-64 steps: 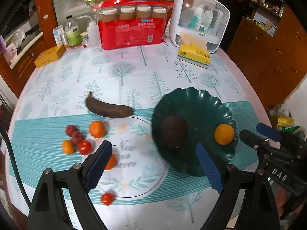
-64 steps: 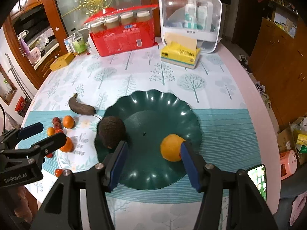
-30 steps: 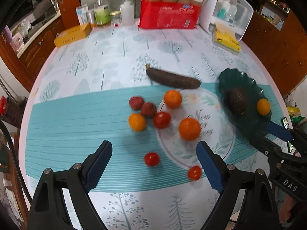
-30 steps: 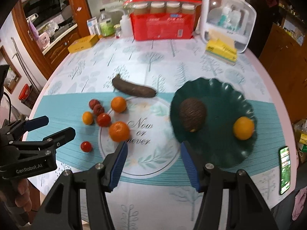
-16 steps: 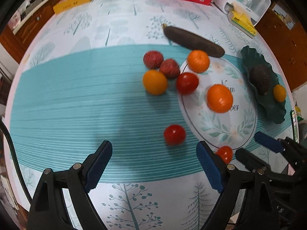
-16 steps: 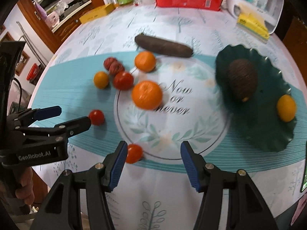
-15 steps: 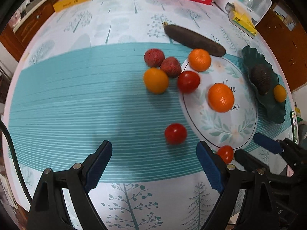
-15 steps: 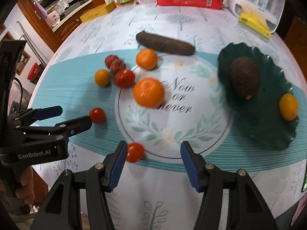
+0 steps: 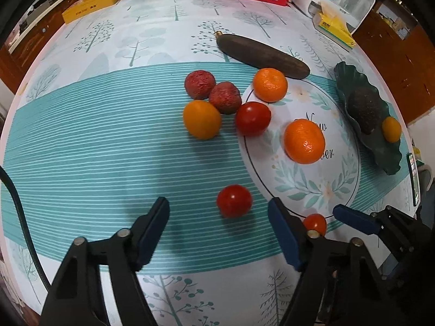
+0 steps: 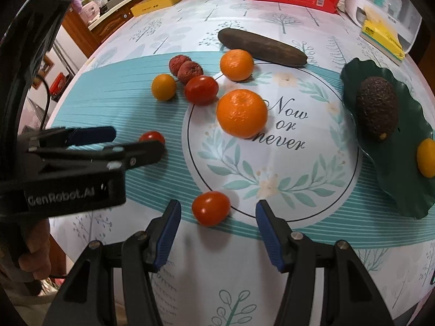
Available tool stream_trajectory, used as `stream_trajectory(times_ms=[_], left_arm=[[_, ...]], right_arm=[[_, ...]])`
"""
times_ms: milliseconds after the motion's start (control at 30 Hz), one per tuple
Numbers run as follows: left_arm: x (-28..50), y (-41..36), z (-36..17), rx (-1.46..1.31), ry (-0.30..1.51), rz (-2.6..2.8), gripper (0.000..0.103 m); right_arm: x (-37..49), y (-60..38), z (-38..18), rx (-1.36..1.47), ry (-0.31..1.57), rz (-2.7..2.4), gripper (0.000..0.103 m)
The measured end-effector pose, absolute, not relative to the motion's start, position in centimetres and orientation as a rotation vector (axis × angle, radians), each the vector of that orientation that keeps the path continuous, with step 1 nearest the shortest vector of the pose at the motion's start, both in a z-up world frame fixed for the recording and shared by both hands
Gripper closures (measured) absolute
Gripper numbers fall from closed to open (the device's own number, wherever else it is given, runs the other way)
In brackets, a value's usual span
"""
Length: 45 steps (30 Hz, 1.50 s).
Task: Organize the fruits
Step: 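Grasp a cherry tomato with the right tool while the left tool grasps another, then carry both cherry tomatoes in the two tools over the green plate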
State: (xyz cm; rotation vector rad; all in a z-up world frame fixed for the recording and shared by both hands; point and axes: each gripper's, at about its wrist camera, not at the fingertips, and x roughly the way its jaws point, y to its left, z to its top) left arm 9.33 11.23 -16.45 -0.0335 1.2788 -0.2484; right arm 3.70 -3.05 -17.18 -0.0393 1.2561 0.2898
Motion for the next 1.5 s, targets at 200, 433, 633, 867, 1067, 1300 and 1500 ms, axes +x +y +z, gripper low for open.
stream_trajectory(times_ms=[200,433,633,867,1067,1300,1500], left_arm=[[9.5,10.9,-17.2,-0.03,1.301,-0.27,0.053],[9.6,10.3,-17.6,-0.046,1.308,-0.301,0.077],[9.6,9.7,-17.8,-0.026,1.306,-0.303,0.078],[9.0,8.8,-16.7,0.002,1.29,-0.312,0.078],[8.5,6.7,-15.0,0.044,1.262,-0.332,0.078],[7.9,3.3,-12.3,0.073,1.217,-0.374,0.078],[7.3,-0.3,-9.4,0.098,1.161,-0.413,0.078]], right_arm=[[3.5,-2.6,-18.0,-0.078,1.261,0.299,0.064],[3.2,-2.5,-18.0,-0.087,1.232,0.307,0.073],[2.9,-2.7,-17.8,-0.085,1.222,0.306,0.074],[2.8,-3.7,-17.1,-0.063,1.205,0.302,0.074],[2.5,-5.0,-15.9,-0.041,1.178,0.29,0.074],[2.0,-8.4,-13.2,-0.008,1.129,0.248,0.074],[1.8,-12.7,-9.9,0.029,1.062,0.192,0.074]])
